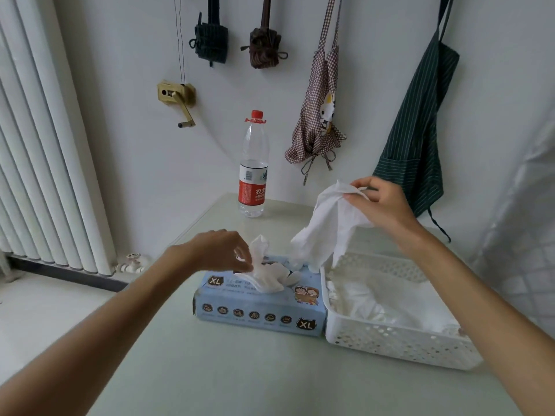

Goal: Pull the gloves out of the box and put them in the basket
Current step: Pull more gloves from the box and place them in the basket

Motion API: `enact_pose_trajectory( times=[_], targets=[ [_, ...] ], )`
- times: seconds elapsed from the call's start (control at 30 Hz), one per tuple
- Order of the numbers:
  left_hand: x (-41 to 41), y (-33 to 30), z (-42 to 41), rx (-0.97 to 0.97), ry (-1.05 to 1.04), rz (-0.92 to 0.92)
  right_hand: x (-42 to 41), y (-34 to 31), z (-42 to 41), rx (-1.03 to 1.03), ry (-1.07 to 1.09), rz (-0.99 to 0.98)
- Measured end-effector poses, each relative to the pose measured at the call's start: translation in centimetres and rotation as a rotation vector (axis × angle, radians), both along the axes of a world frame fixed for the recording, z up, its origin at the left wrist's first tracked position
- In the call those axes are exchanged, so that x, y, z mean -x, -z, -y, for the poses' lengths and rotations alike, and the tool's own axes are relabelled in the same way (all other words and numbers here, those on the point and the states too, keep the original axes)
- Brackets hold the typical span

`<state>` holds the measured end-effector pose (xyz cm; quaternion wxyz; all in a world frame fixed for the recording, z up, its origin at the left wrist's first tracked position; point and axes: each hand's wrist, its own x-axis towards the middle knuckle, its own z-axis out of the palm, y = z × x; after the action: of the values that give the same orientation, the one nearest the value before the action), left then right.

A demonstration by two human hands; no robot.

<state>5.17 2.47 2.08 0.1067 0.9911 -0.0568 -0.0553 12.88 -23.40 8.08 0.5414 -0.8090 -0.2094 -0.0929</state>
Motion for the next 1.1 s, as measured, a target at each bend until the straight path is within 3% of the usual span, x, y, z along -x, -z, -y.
enact_pose_trajectory(
  times=[0.17,0.33,0.57,0.7,0.87,1.0,1.1],
  targets=[
    [-1.5,-3.2,1.8,0.334,0.021,0.148,1.0,-1.7,1.8,-0.026,-0.175,-0.164],
    [-3.1,-4.5,7.0,0.638,0.149,-0.007,1.8,-3.1,3.8,-0.077,-0.281,-0.273],
    [-4.6,-3.9,11.2,0.881,0.210,-0.006,1.5,-2.8,9.2,-0.264,-0.182,-0.316],
    [-5.1,-4.1,12.3,0.894,0.198,0.031,0.7,-1.5,11.1,-0.263,-0.068,-0.264],
    [-5.9,-3.1,13.4,0.868,0.096,0.180,0.7,-1.0,12.2,-0.088,0.047,-0.162],
    [-5.0,-2.3,13.4,0.897,0.045,0.353,2.0,-0.8,11.3,-0.043,0.088,-0.057],
    [-3.7,-2.9,13.1,0.874,-0.011,0.559,3.8,-0.6,10.0,-0.151,0.068,0.017]
  ],
)
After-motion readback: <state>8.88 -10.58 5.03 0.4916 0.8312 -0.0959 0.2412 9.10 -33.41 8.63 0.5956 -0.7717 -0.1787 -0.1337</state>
